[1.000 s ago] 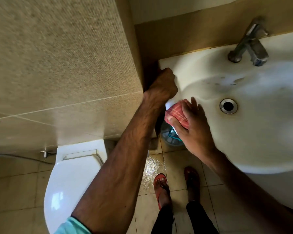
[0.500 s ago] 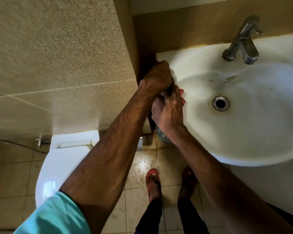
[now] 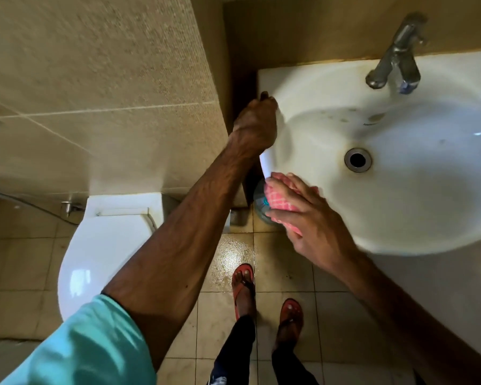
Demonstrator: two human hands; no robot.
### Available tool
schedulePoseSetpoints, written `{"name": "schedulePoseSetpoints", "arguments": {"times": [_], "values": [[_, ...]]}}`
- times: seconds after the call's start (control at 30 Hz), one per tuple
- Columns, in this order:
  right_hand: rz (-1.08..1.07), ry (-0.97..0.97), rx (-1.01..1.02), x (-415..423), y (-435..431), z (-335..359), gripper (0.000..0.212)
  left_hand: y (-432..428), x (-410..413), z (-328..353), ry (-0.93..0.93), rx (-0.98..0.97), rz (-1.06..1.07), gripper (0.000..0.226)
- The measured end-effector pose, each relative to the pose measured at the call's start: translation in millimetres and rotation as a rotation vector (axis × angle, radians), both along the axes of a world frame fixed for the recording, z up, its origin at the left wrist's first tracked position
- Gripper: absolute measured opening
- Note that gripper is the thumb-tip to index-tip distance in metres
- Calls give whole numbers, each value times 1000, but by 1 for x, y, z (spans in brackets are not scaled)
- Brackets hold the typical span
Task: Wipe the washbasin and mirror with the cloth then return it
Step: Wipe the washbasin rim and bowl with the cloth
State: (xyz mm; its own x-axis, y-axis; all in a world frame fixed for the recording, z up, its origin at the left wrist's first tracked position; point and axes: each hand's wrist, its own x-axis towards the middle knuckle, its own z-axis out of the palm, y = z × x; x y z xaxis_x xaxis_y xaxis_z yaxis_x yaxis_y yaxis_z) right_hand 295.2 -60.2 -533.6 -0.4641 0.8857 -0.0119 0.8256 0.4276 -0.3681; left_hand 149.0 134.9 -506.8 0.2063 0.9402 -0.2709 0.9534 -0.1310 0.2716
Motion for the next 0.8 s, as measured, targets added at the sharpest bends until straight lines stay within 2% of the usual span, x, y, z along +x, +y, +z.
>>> {"name": "schedulePoseSetpoints", "arguments": {"times": [0.2, 0.37, 0.57, 0.67, 0.8], "values": [[-20, -48, 12, 14, -14, -6, 70, -7, -5, 5, -98, -13, 14, 58], [-106, 101, -46, -18, 36, -18, 84, -7, -4, 0, -126, -70, 1, 70], [-346, 324, -301, -38, 83, -13, 90, -6, -6, 0, -122, -66, -28, 66], [-348, 234, -405, -26, 61, -6, 79, -6, -8, 0, -125, -71, -38, 70], [-305, 13, -394, -2, 23, 1, 70, -8, -7, -4, -56, -69, -55, 77]]}}
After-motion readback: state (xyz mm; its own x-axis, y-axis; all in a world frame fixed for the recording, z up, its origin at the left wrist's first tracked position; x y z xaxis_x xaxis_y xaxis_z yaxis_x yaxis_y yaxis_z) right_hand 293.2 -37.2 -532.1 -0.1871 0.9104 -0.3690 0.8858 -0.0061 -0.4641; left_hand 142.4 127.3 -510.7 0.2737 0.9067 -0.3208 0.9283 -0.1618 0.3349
